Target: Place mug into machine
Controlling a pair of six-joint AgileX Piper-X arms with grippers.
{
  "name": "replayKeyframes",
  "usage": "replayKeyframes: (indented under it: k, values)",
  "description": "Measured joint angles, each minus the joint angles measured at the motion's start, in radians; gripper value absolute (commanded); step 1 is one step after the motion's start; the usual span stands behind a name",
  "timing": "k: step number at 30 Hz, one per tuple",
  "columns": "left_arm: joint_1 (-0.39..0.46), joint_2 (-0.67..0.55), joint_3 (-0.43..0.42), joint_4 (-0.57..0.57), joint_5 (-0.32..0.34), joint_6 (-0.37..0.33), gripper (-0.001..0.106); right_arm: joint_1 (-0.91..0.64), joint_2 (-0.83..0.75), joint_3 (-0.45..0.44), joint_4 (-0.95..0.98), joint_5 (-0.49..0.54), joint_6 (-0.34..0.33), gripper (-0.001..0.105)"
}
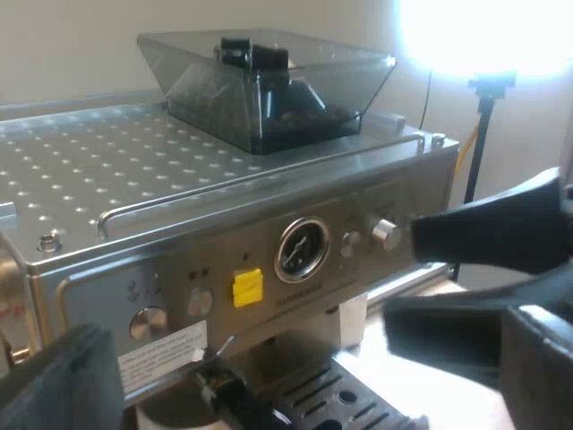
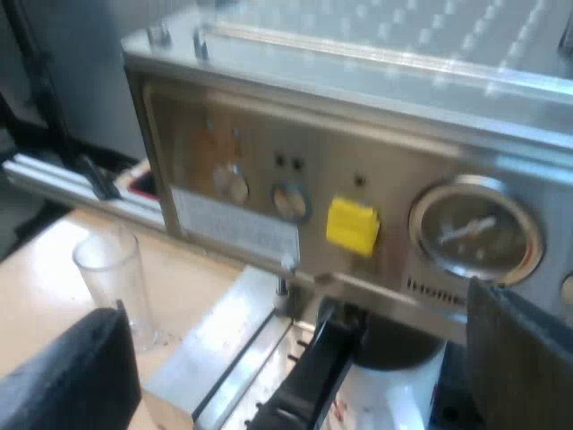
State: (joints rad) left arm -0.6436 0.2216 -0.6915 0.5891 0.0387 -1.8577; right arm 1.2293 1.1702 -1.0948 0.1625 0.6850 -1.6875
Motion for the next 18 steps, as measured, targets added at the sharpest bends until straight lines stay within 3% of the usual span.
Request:
replayKeyframes:
  k: [3, 4, 5, 8, 10, 15, 18]
  values:
    - [0.0, 0.042, -0.032, 0.017, -0.003, -0.008, 0.087, 0.0, -0.034, 0.0, 0.003, -0.024, -0.079, 0.077]
    - [0.0, 0.076, -0.067, 0.034, -0.016, -0.007, 0.087, 0.0, -0.038, 0.0, 0.004, -0.028, -0.091, 0.077]
    - [0.004, 0.181, -0.15, 0.061, -0.073, -0.01, 0.087, -0.002, -0.043, 0.0, 0.005, -0.032, -0.103, 0.077]
    - [0.093, 0.284, -0.236, 0.099, -0.078, -0.012, 0.087, -0.061, -0.11, 0.0, 0.025, -0.046, -0.124, 0.077]
    - [0.16, 0.321, -0.267, 0.115, -0.063, -0.014, 0.087, -0.143, -0.178, 0.0, 0.09, -0.078, -0.108, 0.077]
    - [0.417, 0.365, -0.303, 0.148, 0.062, -0.014, 0.087, -0.38, -0.342, 0.0, 0.298, -0.191, -0.024, 0.077]
    - [0.496, 0.366, -0.303, 0.16, 0.068, -0.017, 0.087, -0.447, -0.37, 0.0, 0.368, -0.25, -0.006, 0.077]
